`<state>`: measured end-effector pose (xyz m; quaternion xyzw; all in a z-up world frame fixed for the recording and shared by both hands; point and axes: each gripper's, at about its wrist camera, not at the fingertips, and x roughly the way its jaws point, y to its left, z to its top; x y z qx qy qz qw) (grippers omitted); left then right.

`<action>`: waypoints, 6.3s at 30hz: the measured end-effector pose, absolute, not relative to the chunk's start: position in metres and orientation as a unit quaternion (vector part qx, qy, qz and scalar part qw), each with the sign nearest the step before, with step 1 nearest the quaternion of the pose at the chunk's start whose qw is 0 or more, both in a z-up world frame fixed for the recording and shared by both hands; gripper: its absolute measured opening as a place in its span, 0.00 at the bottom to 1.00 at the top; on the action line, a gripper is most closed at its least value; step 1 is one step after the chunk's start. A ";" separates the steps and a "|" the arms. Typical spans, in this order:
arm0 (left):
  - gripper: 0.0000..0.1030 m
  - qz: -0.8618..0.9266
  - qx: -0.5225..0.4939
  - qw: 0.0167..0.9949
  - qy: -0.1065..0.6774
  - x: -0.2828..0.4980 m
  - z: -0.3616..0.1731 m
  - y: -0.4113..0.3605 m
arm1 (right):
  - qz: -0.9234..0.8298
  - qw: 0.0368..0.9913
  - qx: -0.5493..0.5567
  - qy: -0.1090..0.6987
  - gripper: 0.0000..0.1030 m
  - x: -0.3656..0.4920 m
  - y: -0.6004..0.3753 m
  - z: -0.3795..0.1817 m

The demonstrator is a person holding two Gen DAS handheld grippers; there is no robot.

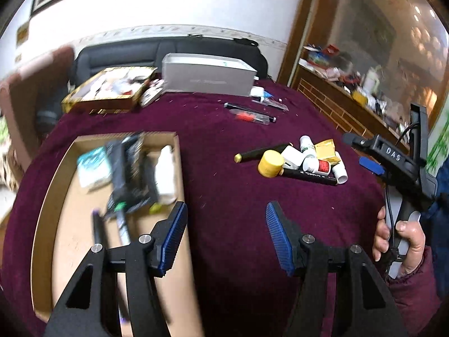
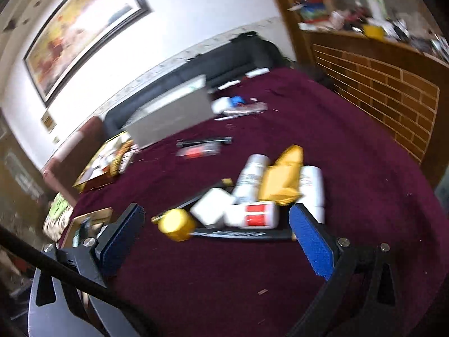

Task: Organize objects
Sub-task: 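Grasp the yellow round container with the left gripper, then grasp the yellow-ended black marker with the right gripper while the left carries the container, then lower container and marker into the box while both grippers open, then move both open grippers back toward the remaining items on the table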

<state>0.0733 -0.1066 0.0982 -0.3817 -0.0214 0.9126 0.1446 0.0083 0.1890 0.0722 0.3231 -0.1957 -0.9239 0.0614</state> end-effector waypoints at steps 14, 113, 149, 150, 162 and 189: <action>0.50 0.903 -0.391 0.156 0.086 -0.028 0.050 0.018 | -0.892 0.066 0.329 -0.304 1.00 0.007 0.254 0.034; 0.34 0.931 -0.315 0.077 -0.165 0.139 0.083 -0.266 | -0.828 0.140 0.501 -0.211 0.12 -0.074 0.094 0.052; 0.34 0.891 -0.449 -0.046 -0.033 0.046 0.046 -0.273 | -0.763 0.358 0.530 -0.098 0.35 0.023 -0.086 0.042; 0.34 0.893 -0.445 -0.054 -0.036 0.051 0.054 -0.274 | -0.772 0.368 0.509 -0.098 0.35 0.023 -0.076 0.053; 0.38 0.906 -0.380 -0.138 -0.122 0.207 0.107 -0.245 | -0.934 0.273 0.218 -0.078 0.85 -0.037 -0.016 0.122; 0.45 0.880 -0.268 -0.359 -0.155 0.382 0.157 -0.220 | -0.945 0.189 0.267 0.008 0.85 -0.057 -0.011 0.057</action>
